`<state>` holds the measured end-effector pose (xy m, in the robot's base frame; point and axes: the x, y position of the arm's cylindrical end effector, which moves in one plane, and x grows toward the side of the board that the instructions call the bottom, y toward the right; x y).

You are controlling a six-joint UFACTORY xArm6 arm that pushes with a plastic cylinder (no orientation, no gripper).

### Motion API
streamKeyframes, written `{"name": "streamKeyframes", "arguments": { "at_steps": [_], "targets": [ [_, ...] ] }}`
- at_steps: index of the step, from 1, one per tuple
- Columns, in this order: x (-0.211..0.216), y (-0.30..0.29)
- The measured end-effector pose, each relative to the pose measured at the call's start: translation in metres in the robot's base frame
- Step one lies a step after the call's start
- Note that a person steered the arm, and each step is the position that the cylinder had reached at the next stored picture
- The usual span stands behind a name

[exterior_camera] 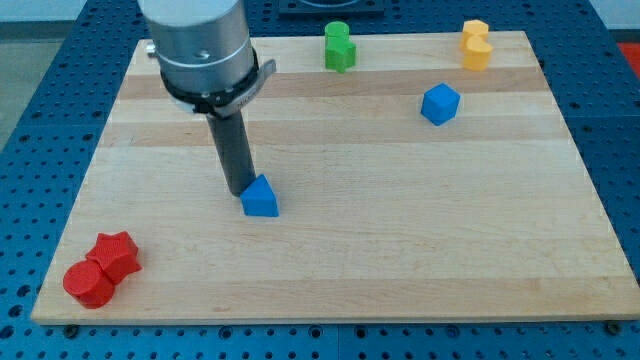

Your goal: Push the blue triangle to the bottom center of the board

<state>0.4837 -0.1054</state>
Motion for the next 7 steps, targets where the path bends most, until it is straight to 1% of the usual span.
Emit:
{"name": "streamKeyframes", "arguments": {
  "at_steps": [1,2,3,4,6,7],
  "targets": [
    [0.011,0.016],
    [0.002,0.025],
    [0.013,0.045],
    [0.042,0.046],
    [0.06,0.053],
    [0.068,0.065]
  ]
}}
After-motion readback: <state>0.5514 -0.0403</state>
